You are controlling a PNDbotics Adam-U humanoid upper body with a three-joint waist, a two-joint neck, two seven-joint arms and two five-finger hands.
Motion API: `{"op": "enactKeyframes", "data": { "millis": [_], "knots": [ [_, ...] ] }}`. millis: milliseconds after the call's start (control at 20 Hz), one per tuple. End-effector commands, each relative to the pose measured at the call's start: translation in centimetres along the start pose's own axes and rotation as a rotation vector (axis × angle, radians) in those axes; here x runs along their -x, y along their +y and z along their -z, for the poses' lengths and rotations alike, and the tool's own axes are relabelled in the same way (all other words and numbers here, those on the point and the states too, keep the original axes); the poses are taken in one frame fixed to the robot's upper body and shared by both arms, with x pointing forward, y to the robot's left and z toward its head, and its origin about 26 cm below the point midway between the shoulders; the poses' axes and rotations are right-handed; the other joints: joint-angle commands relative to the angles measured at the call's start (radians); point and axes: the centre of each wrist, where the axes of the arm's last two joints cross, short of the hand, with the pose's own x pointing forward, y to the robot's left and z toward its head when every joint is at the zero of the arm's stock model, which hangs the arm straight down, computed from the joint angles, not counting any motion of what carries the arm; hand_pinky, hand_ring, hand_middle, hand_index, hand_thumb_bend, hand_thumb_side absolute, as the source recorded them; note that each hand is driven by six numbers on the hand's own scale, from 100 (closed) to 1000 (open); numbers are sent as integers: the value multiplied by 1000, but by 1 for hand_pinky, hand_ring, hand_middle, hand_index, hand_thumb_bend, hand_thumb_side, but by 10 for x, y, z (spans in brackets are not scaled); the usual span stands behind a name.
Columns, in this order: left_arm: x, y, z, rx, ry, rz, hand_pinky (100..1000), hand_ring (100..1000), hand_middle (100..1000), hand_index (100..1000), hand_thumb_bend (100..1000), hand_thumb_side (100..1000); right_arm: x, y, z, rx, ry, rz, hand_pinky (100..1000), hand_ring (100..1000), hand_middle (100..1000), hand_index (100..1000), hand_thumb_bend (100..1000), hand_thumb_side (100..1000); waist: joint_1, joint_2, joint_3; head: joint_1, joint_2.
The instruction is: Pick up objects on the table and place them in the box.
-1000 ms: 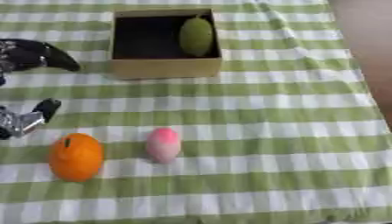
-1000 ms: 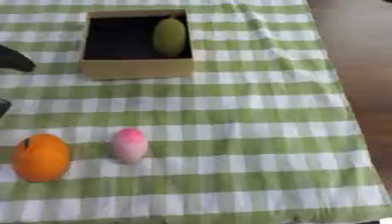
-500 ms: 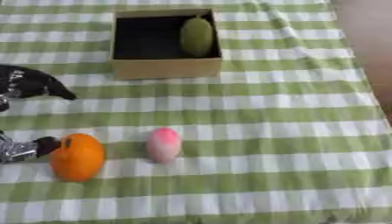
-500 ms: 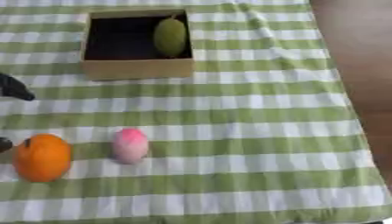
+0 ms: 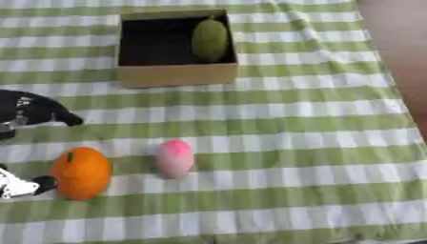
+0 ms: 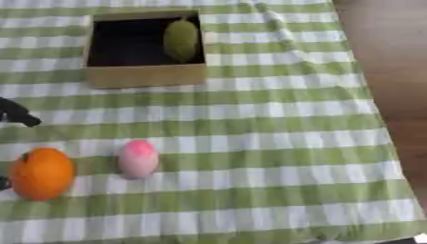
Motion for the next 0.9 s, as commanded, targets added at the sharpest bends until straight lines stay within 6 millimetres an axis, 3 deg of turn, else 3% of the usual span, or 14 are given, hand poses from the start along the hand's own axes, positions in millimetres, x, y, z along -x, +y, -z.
{"op": "enactKeyframes", "data": {
  "millis": [50,550,800,900],
  "knots": [
    [-2,4,-5,41,24,28,942,916,798,956,395,432,-7,-6,5,7,-15,-20,967,953,690,948,100,100,16,-31,-3,-6,-10],
    [-8,-3,5,161,42,16,943,901,802,947,466,445,-5,-3,4,13,13,13,979,955,680,950,100,100,25,-26,-12,-2,-11],
    [-12,-2,11,166,79,60,940,901,802,938,517,373,-3,-2,2,10,32,25,987,957,674,953,100,188,28,-24,-16,3,-13],
    [-14,-3,13,167,90,72,937,899,799,935,528,399,-2,-1,0,12,43,30,989,958,673,954,100,216,29,-24,-19,6,-14]
  ]
}}
